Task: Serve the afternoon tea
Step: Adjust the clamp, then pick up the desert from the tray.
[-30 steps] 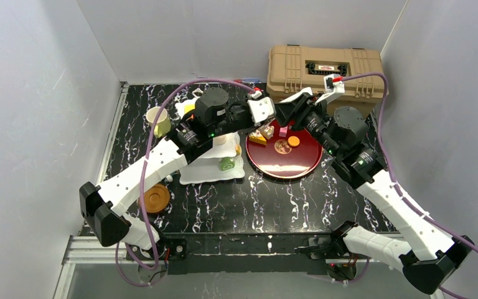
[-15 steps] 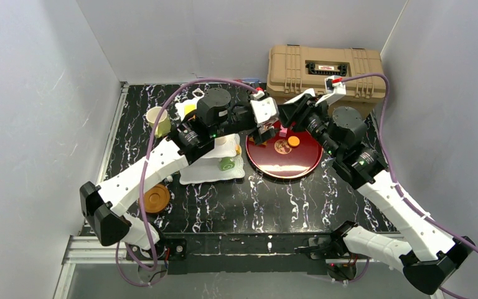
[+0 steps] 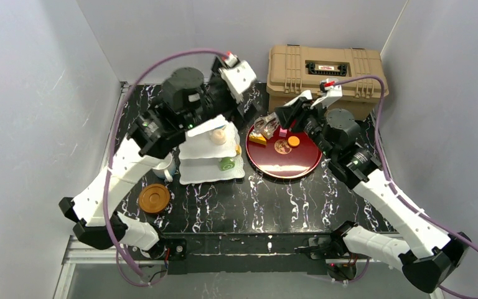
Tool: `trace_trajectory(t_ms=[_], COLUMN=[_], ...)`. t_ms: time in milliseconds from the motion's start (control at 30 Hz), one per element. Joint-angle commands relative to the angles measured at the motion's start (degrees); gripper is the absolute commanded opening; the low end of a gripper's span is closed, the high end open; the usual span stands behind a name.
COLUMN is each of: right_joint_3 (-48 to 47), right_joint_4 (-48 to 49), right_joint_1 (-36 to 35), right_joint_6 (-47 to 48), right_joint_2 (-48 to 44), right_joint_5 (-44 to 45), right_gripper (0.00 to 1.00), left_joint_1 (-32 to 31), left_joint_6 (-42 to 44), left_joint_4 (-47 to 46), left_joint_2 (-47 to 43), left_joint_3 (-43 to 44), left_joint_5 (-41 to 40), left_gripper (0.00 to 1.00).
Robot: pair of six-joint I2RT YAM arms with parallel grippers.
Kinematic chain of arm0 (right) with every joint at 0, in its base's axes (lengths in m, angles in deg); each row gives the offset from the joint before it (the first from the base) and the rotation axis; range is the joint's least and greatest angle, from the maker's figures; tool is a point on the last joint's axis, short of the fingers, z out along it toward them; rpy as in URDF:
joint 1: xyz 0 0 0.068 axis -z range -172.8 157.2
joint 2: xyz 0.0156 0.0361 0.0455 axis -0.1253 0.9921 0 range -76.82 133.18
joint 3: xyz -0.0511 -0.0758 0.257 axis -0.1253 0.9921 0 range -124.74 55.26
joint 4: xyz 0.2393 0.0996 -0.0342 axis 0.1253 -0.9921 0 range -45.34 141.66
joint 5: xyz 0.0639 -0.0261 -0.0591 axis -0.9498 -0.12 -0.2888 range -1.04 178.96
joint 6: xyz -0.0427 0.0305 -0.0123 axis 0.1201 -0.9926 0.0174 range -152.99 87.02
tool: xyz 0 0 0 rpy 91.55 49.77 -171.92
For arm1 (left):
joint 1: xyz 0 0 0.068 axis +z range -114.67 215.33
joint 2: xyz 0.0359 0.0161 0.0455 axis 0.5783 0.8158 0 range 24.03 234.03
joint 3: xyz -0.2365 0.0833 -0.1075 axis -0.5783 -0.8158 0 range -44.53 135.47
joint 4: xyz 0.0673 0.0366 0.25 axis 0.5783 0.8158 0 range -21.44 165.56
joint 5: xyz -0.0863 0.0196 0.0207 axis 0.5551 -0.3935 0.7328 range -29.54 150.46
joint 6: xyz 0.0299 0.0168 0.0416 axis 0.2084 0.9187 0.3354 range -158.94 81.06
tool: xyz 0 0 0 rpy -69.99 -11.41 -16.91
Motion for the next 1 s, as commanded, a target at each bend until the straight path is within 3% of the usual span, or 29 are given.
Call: trace_trajectory(t_ms=[0,167,367,633,967], right_joint_3=[0.42,2.98,3.52,5.18,5.86], right_joint_4=[7.92,14.82,20.04,27.09,30.61], right_joint_1=[0.01,0.61,5.16,7.84,9.76], right_joint_6=[4.19,10.34,10.73,13.48,17.11], right_joint_2=[2.68,6.24,13.44,21.91,29.07], right_joint_5=[0.57,-0.61,-7.24,-14.07,-21.66], right_gripper=[0.55,0.58,0.6,0.63,0.66], left_joint_1=[1.4,5.23,9.48,10.55,10.7], left_joint_6=[-1.05,2.49,-2.76,-8.96,-9.35], left_joint_4=[16.9,14.48,18.09,19.86,20.97], left_joint_2=[2.78,-0.07,-3.89,-9.69,-11.36], left_joint_3=[15.26,14.29,13.88,7.01,6.46], left_joint_5=[-15.92,-24.3,-21.99,-18.58,-18.29], left_gripper=[0.98,0.98,0.98,0.98,0.98])
